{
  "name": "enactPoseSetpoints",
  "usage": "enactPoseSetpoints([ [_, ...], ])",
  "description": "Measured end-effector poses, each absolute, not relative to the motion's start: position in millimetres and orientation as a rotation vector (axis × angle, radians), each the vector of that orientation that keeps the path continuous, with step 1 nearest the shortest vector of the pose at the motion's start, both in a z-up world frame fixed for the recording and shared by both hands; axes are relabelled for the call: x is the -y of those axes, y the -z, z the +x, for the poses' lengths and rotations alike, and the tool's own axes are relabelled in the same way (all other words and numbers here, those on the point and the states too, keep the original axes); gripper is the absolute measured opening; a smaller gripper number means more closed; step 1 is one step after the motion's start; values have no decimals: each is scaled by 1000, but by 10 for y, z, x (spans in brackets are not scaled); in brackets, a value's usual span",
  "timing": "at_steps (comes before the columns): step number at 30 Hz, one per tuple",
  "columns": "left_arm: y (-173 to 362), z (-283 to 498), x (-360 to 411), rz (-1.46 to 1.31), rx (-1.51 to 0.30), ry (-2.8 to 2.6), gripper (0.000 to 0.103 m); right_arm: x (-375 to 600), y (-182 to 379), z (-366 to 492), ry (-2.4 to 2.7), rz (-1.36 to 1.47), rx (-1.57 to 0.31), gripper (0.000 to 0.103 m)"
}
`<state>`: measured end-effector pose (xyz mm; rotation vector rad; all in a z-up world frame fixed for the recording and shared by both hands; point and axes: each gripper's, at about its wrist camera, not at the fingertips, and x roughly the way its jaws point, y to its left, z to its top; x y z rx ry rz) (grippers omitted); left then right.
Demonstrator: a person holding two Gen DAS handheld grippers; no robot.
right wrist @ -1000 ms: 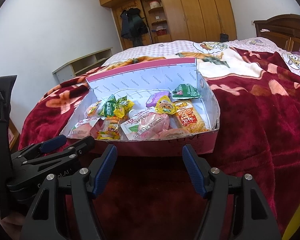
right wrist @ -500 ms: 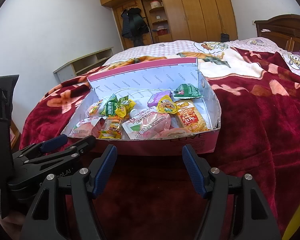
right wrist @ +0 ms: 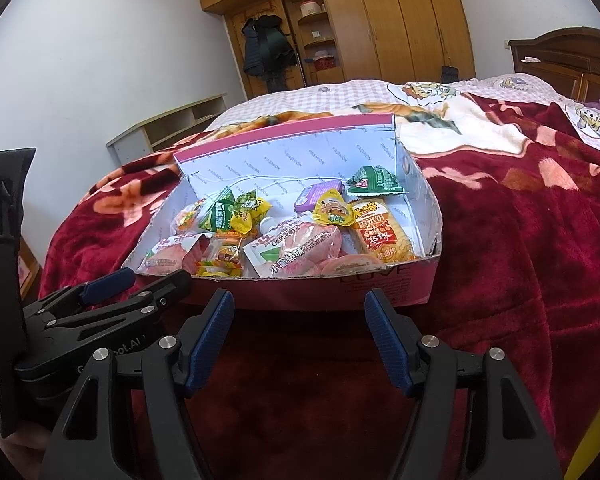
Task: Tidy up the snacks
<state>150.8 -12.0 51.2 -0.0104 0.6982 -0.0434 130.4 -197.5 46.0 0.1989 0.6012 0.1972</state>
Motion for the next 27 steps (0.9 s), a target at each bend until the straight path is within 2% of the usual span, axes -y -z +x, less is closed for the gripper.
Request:
enactPoseSetpoints([
  [27,-518,1504,94,-22,-699,44,76,1975,-458,1304,-197,198,-603,70],
])
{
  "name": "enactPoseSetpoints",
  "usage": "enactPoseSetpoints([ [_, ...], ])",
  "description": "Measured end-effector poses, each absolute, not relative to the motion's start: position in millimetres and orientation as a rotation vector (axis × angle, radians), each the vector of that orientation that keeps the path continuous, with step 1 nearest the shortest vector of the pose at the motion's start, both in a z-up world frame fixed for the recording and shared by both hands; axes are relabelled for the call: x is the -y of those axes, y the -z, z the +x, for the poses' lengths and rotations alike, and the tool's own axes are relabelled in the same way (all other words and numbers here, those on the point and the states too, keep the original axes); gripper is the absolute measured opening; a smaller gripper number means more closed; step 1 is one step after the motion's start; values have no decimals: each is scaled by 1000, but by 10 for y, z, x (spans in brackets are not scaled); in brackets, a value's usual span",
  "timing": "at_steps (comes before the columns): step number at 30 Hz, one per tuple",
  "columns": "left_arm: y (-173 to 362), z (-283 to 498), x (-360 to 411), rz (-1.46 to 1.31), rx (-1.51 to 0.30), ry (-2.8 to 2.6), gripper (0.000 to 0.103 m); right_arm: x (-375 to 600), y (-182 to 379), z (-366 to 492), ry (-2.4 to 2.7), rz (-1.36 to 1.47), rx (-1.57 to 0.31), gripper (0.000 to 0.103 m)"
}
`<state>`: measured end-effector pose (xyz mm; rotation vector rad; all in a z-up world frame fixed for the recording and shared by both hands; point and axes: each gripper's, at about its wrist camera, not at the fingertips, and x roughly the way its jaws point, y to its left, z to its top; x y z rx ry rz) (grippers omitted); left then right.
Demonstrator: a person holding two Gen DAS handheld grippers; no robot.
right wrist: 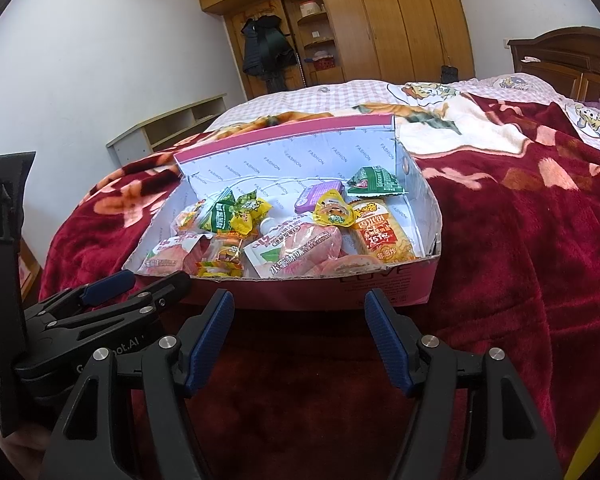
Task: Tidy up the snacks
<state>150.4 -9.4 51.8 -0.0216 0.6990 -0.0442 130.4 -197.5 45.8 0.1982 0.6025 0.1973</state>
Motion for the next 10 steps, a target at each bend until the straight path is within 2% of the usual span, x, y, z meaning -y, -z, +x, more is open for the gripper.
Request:
enactPoseSetpoints([
  [10,-512,1482,108,-16,-704,47,76,1979,-458,1302,-196,199,-602,70],
])
